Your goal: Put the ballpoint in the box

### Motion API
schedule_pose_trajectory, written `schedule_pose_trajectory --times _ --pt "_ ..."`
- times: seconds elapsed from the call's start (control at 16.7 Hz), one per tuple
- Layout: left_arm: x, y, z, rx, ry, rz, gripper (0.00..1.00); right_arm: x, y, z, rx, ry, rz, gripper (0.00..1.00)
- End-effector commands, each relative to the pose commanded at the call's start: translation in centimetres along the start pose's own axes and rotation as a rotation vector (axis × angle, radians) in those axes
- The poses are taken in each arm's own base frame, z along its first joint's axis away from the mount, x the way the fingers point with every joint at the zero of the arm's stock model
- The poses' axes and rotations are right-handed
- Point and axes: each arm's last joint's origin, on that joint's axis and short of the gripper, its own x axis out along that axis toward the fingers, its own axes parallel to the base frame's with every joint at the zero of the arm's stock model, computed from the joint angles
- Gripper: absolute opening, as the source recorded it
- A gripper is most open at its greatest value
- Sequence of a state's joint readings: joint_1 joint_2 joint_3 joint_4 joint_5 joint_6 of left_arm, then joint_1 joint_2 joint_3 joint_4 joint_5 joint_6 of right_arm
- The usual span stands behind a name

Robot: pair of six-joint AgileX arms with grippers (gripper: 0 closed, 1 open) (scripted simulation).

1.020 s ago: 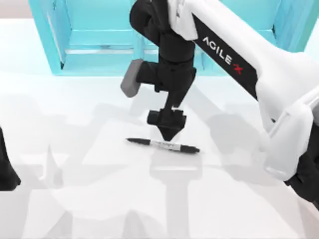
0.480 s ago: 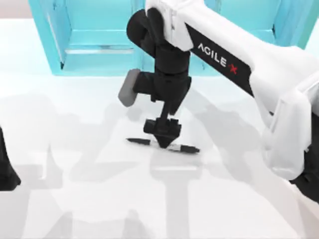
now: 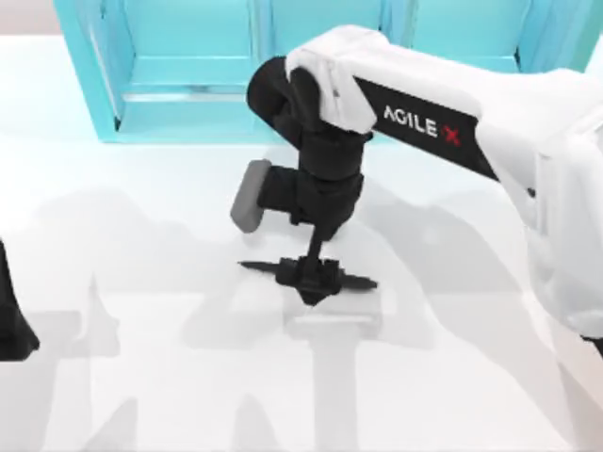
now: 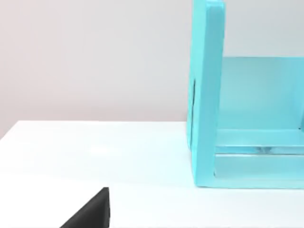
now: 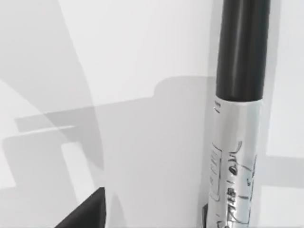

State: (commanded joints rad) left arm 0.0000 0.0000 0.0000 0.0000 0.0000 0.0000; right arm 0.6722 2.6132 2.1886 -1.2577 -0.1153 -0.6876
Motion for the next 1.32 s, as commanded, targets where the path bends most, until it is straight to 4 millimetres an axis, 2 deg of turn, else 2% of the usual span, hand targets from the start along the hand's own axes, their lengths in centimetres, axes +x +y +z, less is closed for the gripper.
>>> schedule_pose_trajectory --times 0.36,1.14,1.32 --pt "0.00 0.00 0.00 0.000 0.000 0.000 1.00 0.40 0.07 -0.06 0.000 -0.002 -0.002 1.00" --pt "0.00 0.00 0.00 0.000 0.000 0.000 1.00 0.40 0.07 -0.06 0.000 -0.002 -0.002 0.02" --pt "0.00 0.00 0.00 0.000 0.000 0.000 1.00 0.40 0.07 -0.06 0.000 -0.002 -0.002 0.00"
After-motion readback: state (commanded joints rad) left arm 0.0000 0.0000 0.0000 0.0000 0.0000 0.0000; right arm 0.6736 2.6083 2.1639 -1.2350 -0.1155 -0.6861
